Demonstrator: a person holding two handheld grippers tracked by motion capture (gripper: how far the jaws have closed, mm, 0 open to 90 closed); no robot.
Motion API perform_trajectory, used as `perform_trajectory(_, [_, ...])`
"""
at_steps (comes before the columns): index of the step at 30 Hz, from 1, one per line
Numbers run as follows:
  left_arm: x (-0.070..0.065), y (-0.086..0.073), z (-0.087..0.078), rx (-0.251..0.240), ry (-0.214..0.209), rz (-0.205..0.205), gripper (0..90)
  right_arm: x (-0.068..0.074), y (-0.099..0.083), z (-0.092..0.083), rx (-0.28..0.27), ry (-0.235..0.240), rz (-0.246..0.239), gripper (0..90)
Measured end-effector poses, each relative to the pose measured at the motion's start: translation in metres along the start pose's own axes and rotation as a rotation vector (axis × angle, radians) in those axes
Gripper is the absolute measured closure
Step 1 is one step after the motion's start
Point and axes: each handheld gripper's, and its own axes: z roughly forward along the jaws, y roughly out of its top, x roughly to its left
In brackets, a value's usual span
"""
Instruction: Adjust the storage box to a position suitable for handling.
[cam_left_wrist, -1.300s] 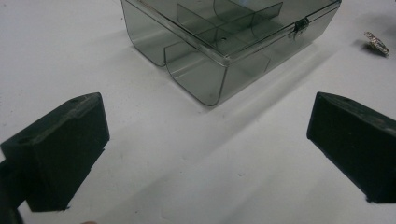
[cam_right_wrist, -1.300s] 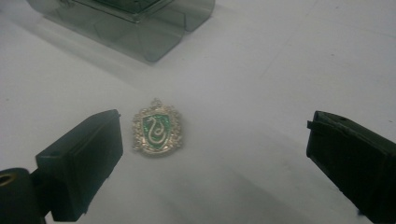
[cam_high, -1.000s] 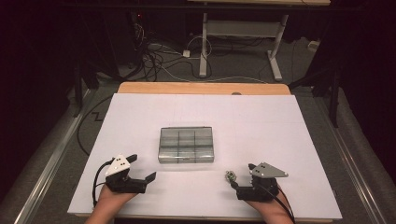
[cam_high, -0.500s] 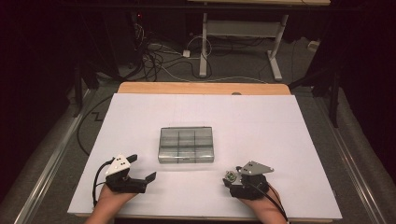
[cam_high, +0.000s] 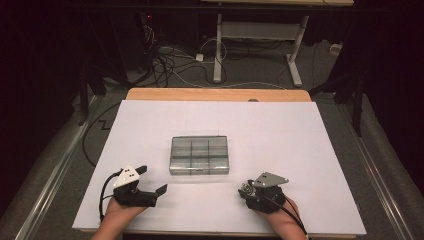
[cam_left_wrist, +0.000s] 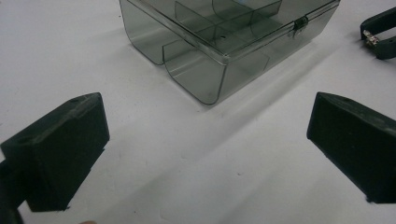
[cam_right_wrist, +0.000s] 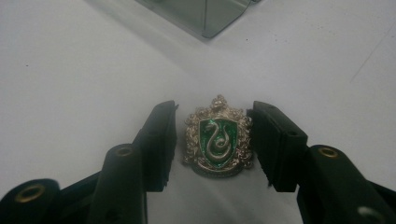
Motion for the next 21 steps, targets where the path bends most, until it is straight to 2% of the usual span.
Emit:
perform_trajectory(4, [-0.0003,-0.0001,0.0,-0.002,0.001,0.0,0.0,-0.0004,-0.0001,0.0,-0.001,0.004,0.002,58.1])
perform_trajectory(17, [-0.0002,0.0,-0.0001,-0.002,-0.001,-0.001,0.0,-0.0012,0.0003,-0.0009,-0.002,0.005,0.007,58.8])
perform_trajectory(21, [0.0,0.0002,-0.0003,0.005,-0.002,0.0,0.0,-0.0043,0.0007,-0.0067,-0.017,0.001,0.017,58.9])
